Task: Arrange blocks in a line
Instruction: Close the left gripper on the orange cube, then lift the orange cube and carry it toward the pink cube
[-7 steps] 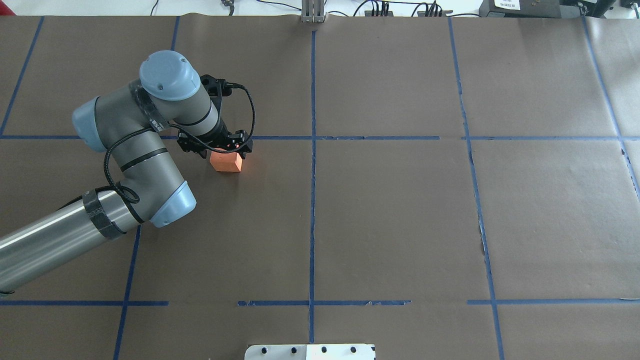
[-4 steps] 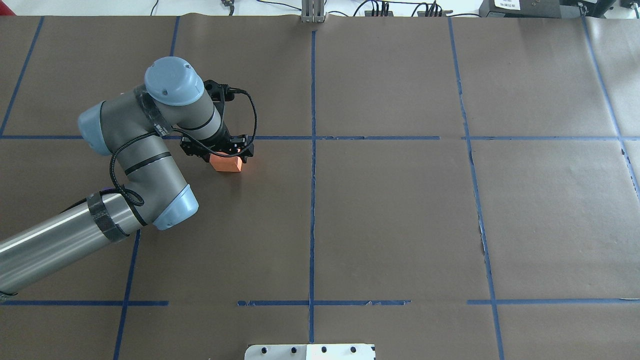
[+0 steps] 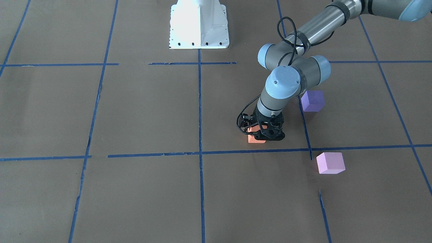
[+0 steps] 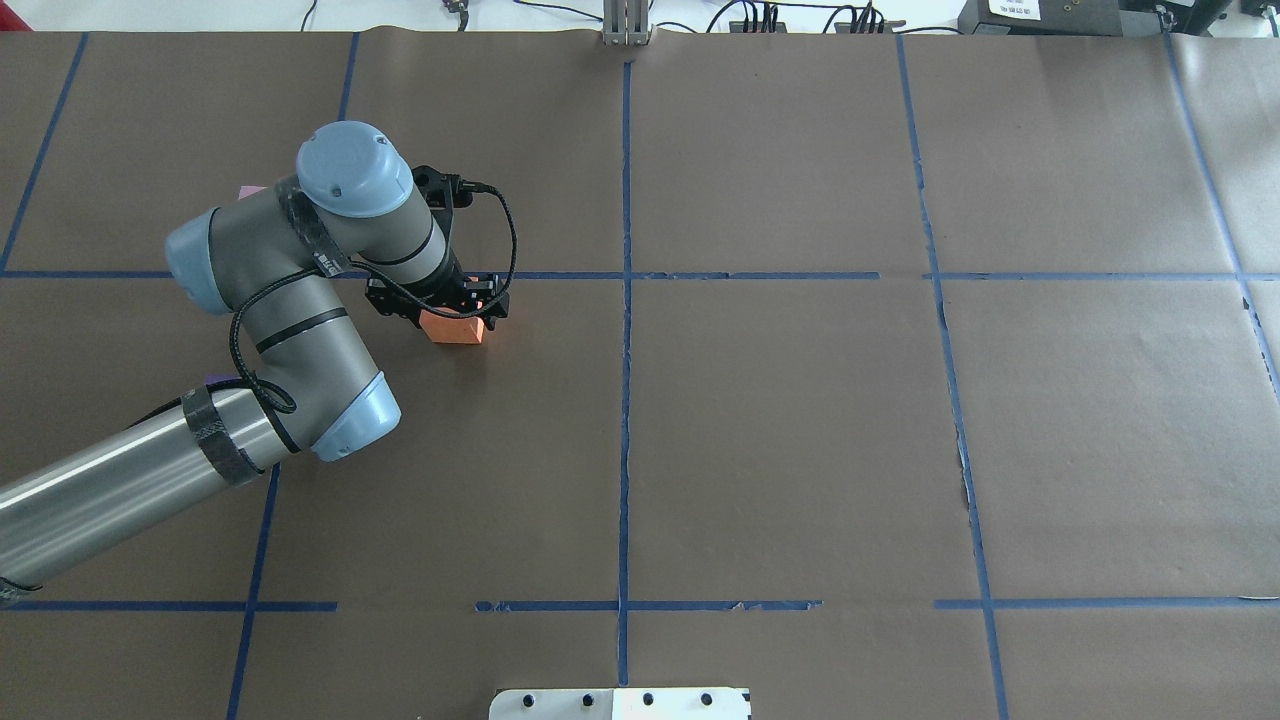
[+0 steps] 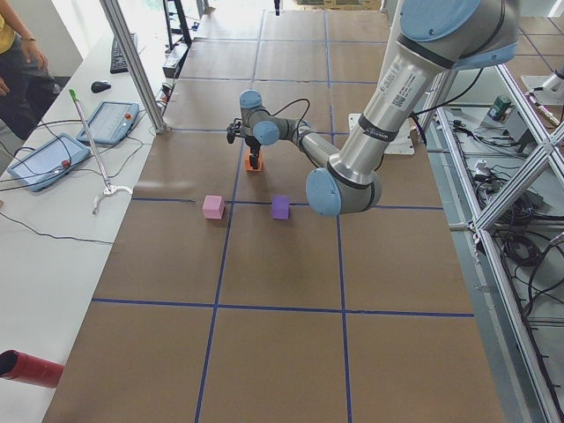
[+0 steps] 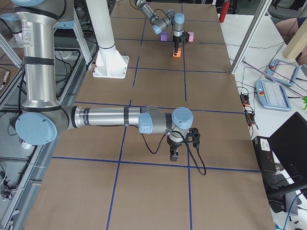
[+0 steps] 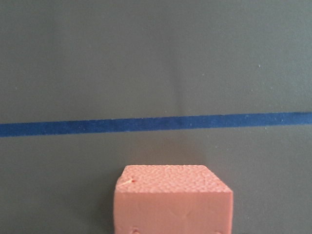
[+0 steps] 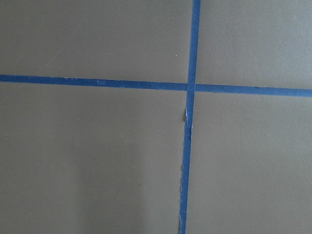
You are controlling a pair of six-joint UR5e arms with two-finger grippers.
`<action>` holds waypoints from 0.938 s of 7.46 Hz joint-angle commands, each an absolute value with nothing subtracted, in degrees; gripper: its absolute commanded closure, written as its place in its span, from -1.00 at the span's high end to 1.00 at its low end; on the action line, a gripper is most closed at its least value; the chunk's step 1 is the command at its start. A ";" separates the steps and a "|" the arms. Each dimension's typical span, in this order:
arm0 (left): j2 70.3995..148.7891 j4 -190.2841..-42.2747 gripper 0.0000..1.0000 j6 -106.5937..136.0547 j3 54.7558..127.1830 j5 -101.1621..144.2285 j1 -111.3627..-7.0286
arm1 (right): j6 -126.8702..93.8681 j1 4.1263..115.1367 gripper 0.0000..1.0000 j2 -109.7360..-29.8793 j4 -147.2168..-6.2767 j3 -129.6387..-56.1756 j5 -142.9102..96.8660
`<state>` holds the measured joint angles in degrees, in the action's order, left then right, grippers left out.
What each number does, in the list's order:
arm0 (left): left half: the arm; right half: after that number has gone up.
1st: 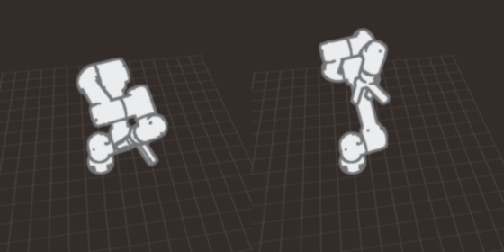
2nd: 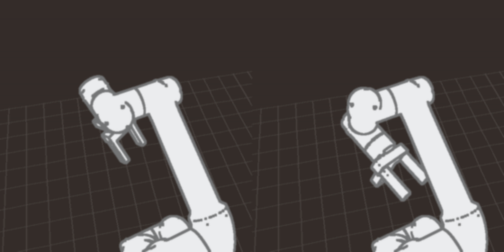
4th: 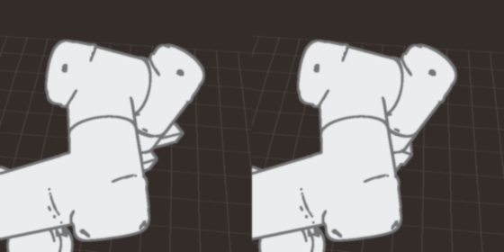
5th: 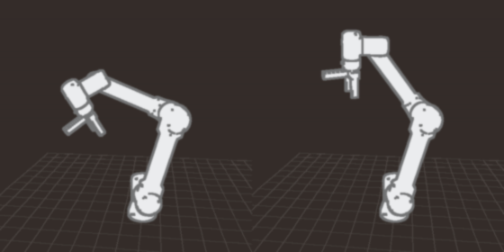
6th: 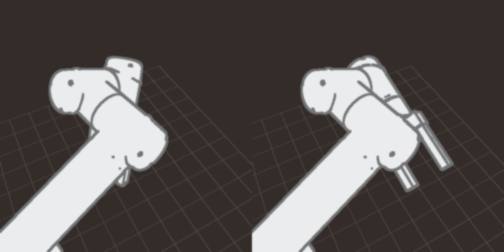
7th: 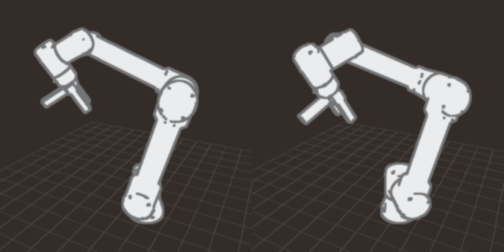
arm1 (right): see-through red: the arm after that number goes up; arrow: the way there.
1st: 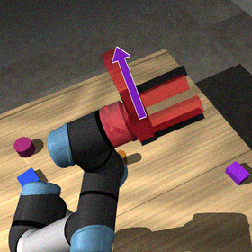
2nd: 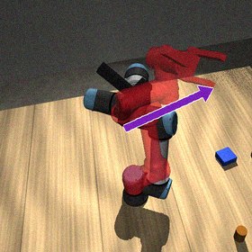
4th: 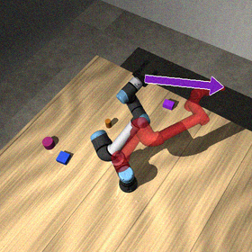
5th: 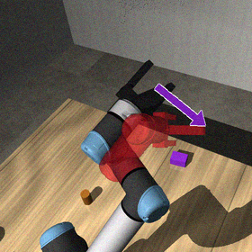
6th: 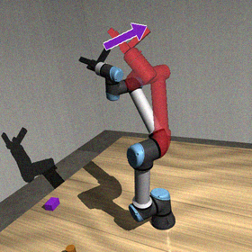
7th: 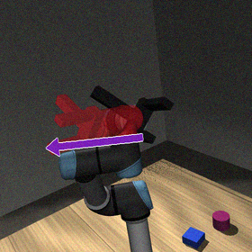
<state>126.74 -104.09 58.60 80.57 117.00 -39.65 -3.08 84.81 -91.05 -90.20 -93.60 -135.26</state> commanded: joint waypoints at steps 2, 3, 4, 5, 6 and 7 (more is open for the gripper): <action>126.56 -104.24 -1.00 58.80 80.86 117.16 -39.64 | -3.08 84.81 1.00 -91.05 -90.18 -93.60 -135.26; 126.48 -102.93 -1.00 58.80 83.90 117.33 -40.51 | -3.08 84.81 1.00 -91.05 -90.18 -93.60 -135.35; 126.47 -97.87 -1.00 58.45 88.29 118.12 -42.95 | -3.08 84.81 1.00 -91.05 -90.18 -93.60 -135.26; 126.13 -94.26 -1.00 58.01 90.85 118.82 -44.72 | -3.08 84.81 1.00 -91.05 -90.18 -93.60 -135.26; 122.47 -94.05 -1.00 57.83 94.10 119.26 -46.91 | -3.08 84.81 1.00 -91.05 -90.18 -93.60 -135.26; 117.21 -94.57 -0.95 56.18 97.61 119.53 -48.06 | -3.08 84.81 1.00 -91.05 -90.18 -93.60 -135.26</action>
